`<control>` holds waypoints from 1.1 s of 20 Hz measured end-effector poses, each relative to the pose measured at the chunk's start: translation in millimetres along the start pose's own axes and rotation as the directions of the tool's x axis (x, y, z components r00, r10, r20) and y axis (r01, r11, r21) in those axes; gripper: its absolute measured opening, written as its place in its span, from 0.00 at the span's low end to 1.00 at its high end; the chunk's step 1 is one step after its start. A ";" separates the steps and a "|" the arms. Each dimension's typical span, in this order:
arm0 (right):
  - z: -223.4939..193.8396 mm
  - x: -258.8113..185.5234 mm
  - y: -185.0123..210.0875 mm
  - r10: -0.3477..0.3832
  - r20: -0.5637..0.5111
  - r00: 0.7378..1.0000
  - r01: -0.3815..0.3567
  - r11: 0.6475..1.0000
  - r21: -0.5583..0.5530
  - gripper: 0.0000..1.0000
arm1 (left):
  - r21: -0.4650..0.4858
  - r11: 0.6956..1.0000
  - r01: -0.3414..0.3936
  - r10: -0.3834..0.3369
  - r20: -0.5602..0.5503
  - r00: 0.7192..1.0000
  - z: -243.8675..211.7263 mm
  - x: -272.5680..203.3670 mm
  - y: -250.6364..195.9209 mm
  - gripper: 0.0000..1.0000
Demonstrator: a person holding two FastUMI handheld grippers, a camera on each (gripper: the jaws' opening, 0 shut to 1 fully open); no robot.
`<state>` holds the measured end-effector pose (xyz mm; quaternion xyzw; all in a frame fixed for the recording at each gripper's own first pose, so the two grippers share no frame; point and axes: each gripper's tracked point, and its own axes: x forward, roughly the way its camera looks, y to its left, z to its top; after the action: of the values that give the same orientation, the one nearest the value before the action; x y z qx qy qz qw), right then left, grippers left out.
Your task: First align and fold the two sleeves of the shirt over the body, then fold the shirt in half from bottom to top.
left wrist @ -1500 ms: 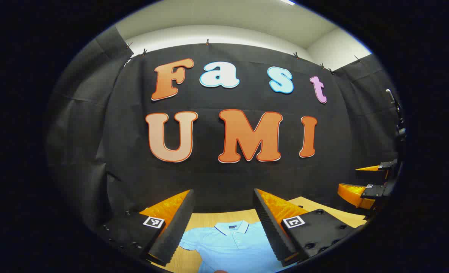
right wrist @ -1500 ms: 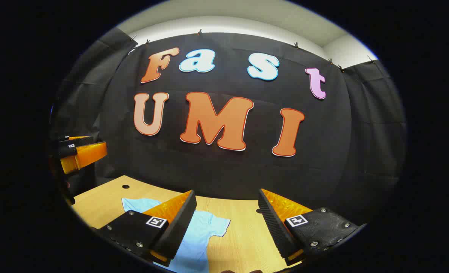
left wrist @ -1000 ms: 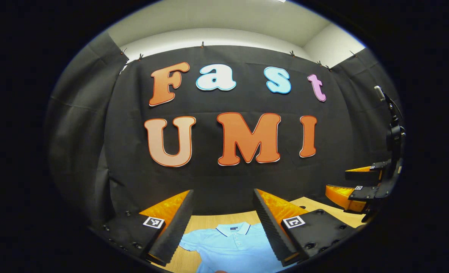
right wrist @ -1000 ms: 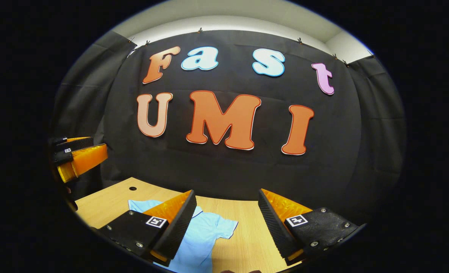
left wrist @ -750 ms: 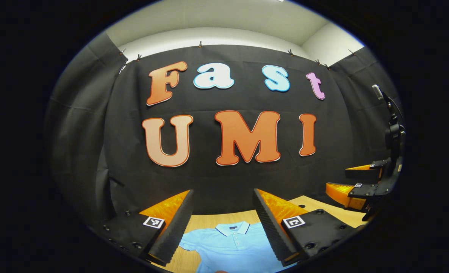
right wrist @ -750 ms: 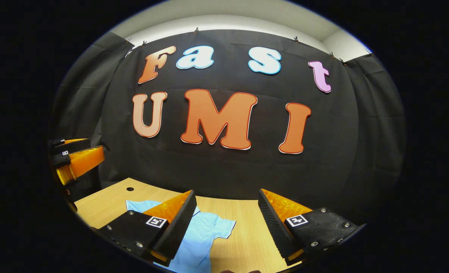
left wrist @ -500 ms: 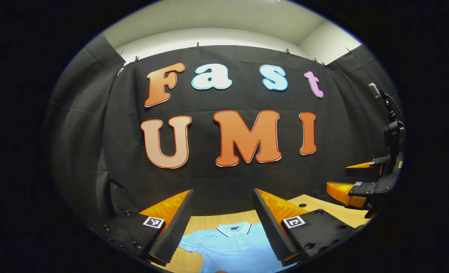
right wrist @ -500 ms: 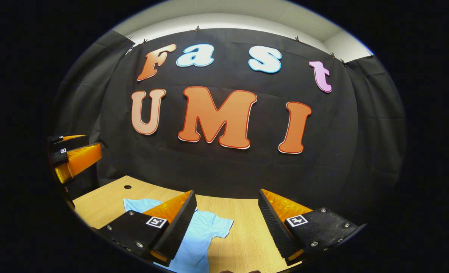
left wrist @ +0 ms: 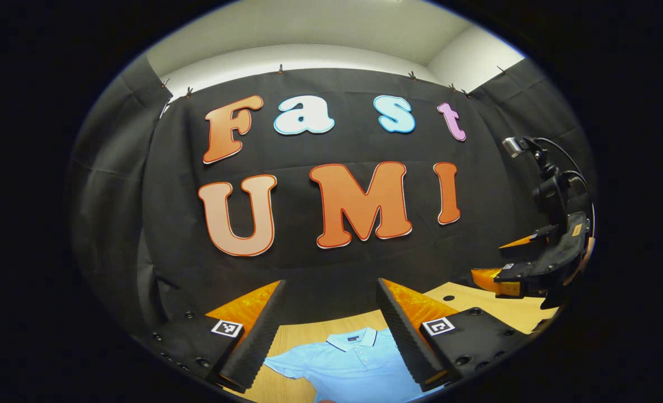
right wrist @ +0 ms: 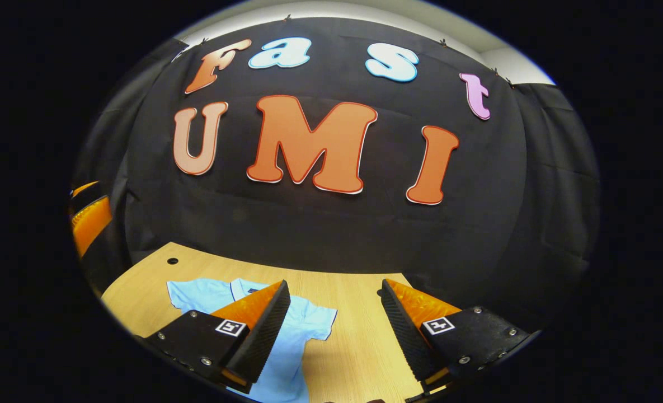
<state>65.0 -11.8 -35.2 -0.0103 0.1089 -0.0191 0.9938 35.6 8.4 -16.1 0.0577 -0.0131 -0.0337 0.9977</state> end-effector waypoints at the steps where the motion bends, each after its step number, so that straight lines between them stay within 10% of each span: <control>1: -4.9 7.0 0.5 0.001 -0.023 1.000 -0.001 1.000 0.000 0.99 | -0.002 1.000 0.007 -0.007 -0.003 1.000 -3.7 2.6 0.1 1.00; 10: -71.5 85.8 9.5 0.130 -0.301 0.945 -0.124 0.991 0.040 0.98 | -0.004 0.997 -0.076 0.076 -0.020 0.997 -15.0 12.7 4.6 1.00; 22: -192.7 177.1 21.1 0.206 -0.669 0.714 -0.205 0.975 0.083 0.88 | 0.062 0.961 -0.271 0.277 -0.121 0.953 -37.0 12.9 16.9 1.00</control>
<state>196.8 -1.0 -262.0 0.0107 0.4614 0.0887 0.8827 50.7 28.5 -50.6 0.0797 0.0426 0.1089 0.9899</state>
